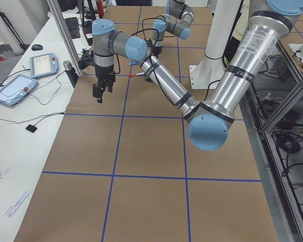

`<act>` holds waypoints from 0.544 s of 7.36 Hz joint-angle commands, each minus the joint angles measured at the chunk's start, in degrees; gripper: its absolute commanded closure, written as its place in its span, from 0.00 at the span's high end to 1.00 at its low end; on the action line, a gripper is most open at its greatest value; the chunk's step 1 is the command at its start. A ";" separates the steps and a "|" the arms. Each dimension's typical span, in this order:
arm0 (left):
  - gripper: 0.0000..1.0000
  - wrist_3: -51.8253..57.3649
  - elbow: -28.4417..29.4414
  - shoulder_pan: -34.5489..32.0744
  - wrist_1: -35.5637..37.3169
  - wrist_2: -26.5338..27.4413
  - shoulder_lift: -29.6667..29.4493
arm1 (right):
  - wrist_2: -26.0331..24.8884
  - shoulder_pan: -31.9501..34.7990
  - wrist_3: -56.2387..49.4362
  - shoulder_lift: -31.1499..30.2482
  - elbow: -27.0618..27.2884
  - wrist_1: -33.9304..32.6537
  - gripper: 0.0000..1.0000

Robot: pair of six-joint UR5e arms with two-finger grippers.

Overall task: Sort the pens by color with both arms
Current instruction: 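Align the right gripper above the green highlighter in the cup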

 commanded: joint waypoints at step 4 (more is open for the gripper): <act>0.99 0.00 0.03 0.00 0.00 -0.06 0.00 | 0.00 -0.02 -0.08 0.01 0.08 0.03 0.25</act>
